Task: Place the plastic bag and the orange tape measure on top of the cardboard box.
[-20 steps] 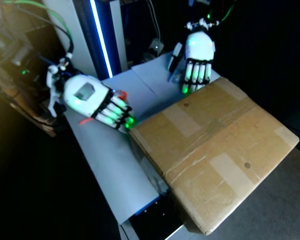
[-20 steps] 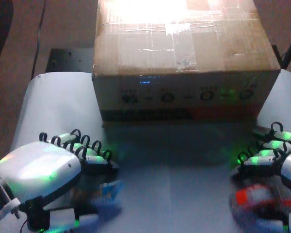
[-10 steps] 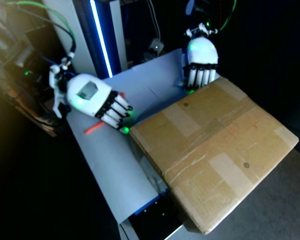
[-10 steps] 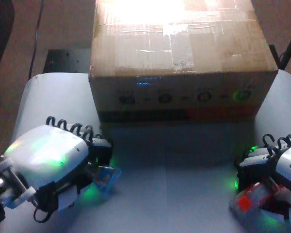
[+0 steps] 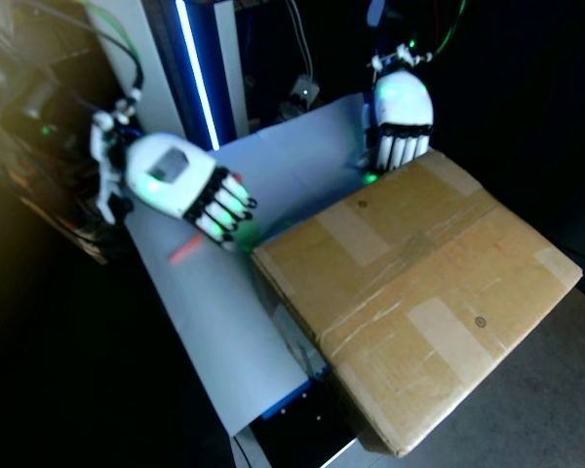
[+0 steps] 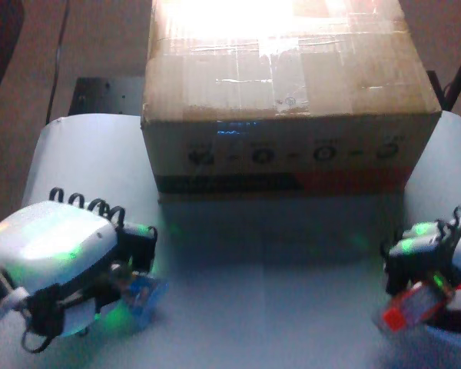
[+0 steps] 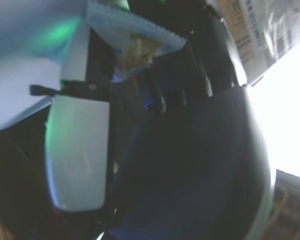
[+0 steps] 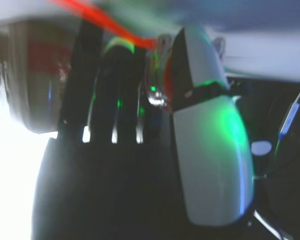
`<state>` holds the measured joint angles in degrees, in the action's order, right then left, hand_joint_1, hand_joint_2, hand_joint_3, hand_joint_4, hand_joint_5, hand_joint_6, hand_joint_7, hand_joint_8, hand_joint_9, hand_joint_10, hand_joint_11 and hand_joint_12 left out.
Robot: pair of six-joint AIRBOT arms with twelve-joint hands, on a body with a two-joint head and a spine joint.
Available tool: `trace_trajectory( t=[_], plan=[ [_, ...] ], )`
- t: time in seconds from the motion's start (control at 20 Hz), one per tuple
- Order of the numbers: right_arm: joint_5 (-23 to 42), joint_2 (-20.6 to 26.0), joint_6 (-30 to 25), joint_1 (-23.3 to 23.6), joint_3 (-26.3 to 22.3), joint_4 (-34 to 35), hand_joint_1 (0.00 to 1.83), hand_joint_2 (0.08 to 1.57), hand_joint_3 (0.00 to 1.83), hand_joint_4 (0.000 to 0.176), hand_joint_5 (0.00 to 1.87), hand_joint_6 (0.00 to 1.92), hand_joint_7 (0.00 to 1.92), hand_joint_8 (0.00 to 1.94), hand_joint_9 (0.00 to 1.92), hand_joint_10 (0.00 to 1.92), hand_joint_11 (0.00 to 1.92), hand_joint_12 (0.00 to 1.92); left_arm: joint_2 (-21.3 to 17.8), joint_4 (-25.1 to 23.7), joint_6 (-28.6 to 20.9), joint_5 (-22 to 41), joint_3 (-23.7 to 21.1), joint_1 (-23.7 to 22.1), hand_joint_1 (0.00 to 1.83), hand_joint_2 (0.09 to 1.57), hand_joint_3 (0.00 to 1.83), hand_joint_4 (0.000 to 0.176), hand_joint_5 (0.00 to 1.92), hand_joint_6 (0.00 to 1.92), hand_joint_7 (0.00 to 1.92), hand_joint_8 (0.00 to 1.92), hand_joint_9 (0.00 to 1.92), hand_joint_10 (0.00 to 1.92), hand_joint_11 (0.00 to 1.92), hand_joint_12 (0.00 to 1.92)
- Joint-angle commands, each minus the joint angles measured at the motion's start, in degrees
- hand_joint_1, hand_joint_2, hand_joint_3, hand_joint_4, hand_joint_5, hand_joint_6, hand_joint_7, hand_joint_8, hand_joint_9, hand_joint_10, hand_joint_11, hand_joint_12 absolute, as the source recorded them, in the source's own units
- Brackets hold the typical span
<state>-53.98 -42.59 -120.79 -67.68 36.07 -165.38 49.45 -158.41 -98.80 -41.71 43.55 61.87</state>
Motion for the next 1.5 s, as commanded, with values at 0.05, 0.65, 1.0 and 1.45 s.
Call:
trace_trajectory(
  t=[0.05,0.65,1.0,1.45],
  plan=[
    [-9.33,1.08,-1.69,0.99,-0.79,-3.3,1.36,1.19,0.0,0.0,0.88,0.91,0.73,1.46,0.8,1.49,0.82,1.6,-1.53,-5.37,-7.45,-5.65,-0.32,-0.07,1.35,1.2,0.0,0.0,0.76,1.29,0.89,1.17,0.69,1.43,0.47,1.41],
    [-12.34,9.56,-1.68,3.08,-3.67,-5.99,1.36,1.19,0.0,0.0,0.95,0.79,0.72,1.53,0.76,1.51,0.89,1.71,-12.42,-14.17,-10.66,-16.17,-6.36,-6.0,1.36,1.16,0.0,0.0,0.82,1.12,0.87,1.17,0.83,1.37,0.7,1.43],
    [-13.24,12.65,-1.68,8.82,-0.65,-6.86,1.27,1.18,0.0,0.0,0.89,0.82,0.87,1.47,0.94,1.58,0.83,1.92,-12.86,-14.17,-10.01,-17.36,-3.41,-16.69,1.29,1.11,0.0,0.0,0.94,0.87,1.06,1.06,0.97,1.2,0.8,1.62],
    [0.5,2.45,3.53,33.21,11.61,-7.19,1.24,1.04,0.0,0.0,1.2,0.6,1.37,1.84,1.52,1.85,1.54,1.92,-0.35,-14.17,-7.14,-6.05,9.48,-35.31,1.28,1.1,0.0,0.0,0.98,0.79,1.04,1.15,1.08,1.25,0.99,1.56]
  ],
)
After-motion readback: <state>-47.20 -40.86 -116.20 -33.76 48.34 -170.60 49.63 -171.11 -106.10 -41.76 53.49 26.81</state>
